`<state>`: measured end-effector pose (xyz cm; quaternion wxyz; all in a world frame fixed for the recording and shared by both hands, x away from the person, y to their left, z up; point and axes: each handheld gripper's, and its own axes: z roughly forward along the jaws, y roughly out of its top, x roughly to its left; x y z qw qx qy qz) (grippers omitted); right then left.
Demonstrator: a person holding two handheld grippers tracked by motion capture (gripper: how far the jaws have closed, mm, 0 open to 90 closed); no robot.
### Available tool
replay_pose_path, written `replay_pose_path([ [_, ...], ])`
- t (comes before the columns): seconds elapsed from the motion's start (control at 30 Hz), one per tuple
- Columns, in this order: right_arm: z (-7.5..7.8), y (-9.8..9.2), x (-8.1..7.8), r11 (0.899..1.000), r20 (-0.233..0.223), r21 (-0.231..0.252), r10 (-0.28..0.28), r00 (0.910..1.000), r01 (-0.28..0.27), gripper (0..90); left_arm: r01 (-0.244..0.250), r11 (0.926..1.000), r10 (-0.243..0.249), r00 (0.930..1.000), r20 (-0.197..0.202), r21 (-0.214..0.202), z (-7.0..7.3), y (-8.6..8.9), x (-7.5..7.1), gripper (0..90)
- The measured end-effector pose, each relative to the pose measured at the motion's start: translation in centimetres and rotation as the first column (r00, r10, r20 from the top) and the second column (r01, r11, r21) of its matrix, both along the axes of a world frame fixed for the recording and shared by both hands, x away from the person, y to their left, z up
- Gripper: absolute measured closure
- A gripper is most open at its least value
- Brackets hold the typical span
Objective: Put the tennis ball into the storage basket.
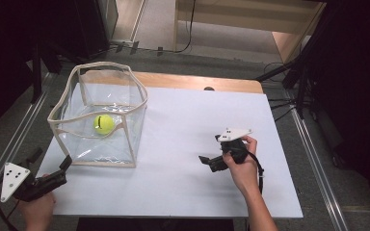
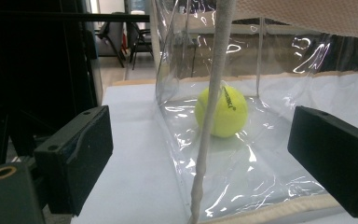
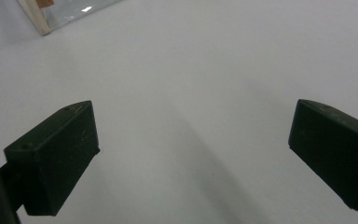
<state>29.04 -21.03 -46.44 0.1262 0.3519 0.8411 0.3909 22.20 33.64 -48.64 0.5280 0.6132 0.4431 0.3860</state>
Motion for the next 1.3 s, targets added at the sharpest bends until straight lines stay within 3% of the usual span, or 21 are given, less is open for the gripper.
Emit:
replay_pose_path([
  [0.13, -0.5, -1.0, -0.7, 1.0, 0.017, 0.006, -0.029, 0.9994, 0.029, 0.5, -0.002, 1.0, 0.002, 1.0, -0.001, 0.003, 0.0, 0.0, 0.0, 6.9],
  [0.17, -0.9, -1.8, -1.2, 0.998, 0.025, 0.031, -0.059, 0.9979, 0.059, 0.5, -0.001, 1.0, 0.001, 1.0, 0.001, 0.003, 0.0, 0.0, 0.0, 6.9],
  [0.43, -2.2, -4.5, -3.0, 0.989, 0.028, 0.078, -0.125, 0.9918, 0.122, 0.5, -0.002, 0.9999, 0.001, 1.0, 0.001, 0.015, 0.0, -0.1, 0.0, 6.9],
  [1.0, -3.5, -9.5, -6.9, 0.965, 0.064, 0.169, -0.214, 0.9747, 0.201, 0.5, -0.003, 0.9992, 0.003, 1.0, 0.002, 0.041, 0.0, -0.4, 0.0, 6.9],
  [1.3, -3.9, -11.7, -8.5, 0.951, 0.061, 0.203, -0.249, 0.9666, 0.232, 0.5, -0.003, 0.9991, 0.003, 1.0, 0.002, 0.042, -0.1, -0.4, 0.0, 6.9],
])
